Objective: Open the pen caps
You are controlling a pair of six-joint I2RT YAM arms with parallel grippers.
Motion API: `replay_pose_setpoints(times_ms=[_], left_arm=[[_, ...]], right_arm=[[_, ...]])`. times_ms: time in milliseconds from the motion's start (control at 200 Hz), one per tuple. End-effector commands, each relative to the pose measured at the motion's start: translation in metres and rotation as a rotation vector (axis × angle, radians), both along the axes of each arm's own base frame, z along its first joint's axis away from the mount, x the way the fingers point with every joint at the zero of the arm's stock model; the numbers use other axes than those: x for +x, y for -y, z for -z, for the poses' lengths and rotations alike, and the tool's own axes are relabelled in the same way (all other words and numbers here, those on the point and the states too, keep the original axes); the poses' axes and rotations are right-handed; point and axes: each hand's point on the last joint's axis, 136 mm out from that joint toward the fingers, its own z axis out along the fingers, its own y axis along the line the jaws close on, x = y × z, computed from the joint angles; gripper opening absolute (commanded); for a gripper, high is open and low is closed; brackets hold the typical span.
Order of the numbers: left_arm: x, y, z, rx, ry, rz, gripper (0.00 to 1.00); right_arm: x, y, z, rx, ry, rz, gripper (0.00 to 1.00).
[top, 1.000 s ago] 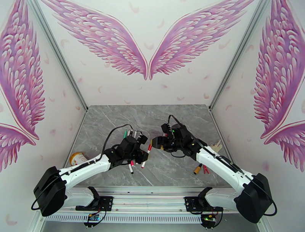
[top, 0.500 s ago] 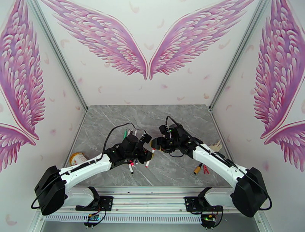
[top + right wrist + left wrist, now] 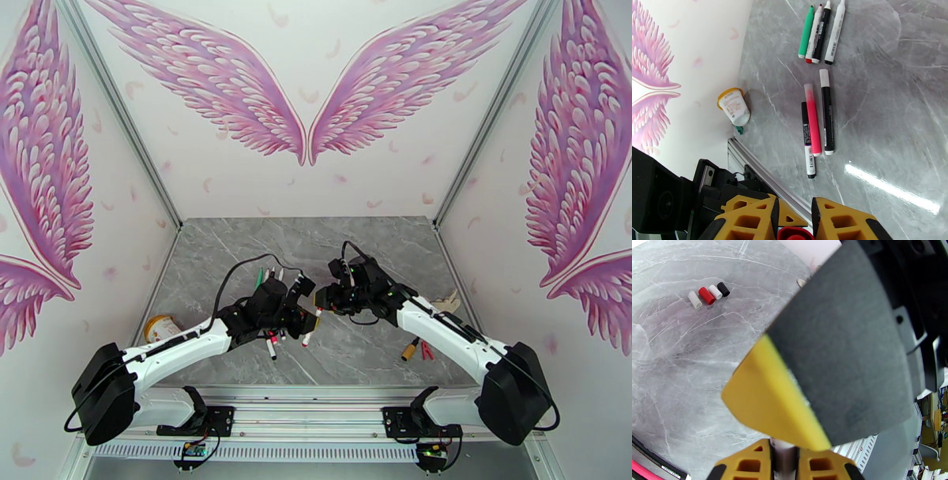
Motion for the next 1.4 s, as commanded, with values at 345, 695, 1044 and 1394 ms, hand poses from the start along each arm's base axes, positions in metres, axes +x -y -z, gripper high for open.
replay_pose_setpoints(times_ms=[345, 695, 1044, 1394], left_arm=[[0.001, 0.012, -0.012, -0.066, -0.011, 0.018, 0.28], [0.008, 0.014, 0.0, -0.092, -0.065, -0.005, 0.33], [0.003, 0.004, 0.008, -0.011, -0.038, 0.0, 0.07], [-0.003, -0.01, 0.02, 0.201, 0.095, -0.074, 0.01]], right_arm=[[0.003, -0.008, -0.018, 0.037, 0.042, -0.014, 0.14], [0.0, -0.01, -0.024, 0.064, 0.04, -0.026, 0.13], [0.009, 0.002, -0.02, 0.012, 0.058, 0.066, 0.09], [0.026, 0.027, -0.019, -0.033, 0.088, 0.235, 0.05]])
